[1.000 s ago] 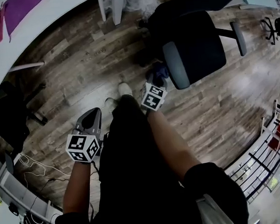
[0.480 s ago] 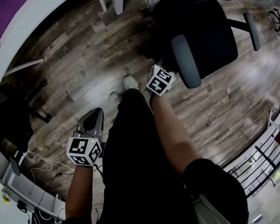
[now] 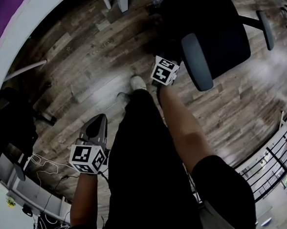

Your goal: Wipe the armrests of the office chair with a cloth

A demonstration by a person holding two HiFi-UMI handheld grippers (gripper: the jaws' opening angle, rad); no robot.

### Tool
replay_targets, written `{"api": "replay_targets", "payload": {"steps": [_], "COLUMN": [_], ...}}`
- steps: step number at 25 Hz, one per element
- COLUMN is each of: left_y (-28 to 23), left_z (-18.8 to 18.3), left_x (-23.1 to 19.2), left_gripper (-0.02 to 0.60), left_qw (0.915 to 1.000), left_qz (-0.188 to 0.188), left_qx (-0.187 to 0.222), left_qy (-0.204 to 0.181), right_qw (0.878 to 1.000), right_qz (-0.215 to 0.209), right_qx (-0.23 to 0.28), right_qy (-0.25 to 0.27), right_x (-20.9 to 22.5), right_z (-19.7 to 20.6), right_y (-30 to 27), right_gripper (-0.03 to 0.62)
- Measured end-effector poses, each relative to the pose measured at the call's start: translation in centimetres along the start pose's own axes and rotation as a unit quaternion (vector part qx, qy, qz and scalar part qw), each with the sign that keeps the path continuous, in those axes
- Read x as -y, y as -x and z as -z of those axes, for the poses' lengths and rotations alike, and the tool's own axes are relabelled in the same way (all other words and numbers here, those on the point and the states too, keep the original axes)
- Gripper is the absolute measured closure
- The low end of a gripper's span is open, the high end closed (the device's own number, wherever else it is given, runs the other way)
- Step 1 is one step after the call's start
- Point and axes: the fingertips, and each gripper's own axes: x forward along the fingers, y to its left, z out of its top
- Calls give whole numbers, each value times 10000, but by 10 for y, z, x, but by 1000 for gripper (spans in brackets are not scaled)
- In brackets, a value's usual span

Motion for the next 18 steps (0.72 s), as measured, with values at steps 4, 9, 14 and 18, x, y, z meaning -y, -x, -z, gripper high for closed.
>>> {"api": "replay_targets", "payload": {"steps": [4, 9, 14, 18], "left_y": [-7, -27, -36, -27], "left_z": [5, 7, -5, -25], "left_x": [-9, -24, -19, 1], "left_gripper": [577, 577, 577, 577], "left_qw": [10000, 9998, 9997, 9991], "left_qz": [-33, -98, -8, 179], "left_qx": [-14, 133, 219, 218], "left_qy": [-19, -85, -130, -309], "right_qw": [9991, 9972, 9934, 9873], "right_qz": [-30, 109, 192, 191], "right_qx": [-414, -636, -373, 21], "right_qy": [-86, -391, -1072, -1577], "right_x": [-6, 12, 35, 59], "right_z": [27, 62, 66, 49], "right_y": [-27, -51, -27, 10], "right_gripper": [530, 530, 528, 530]}}
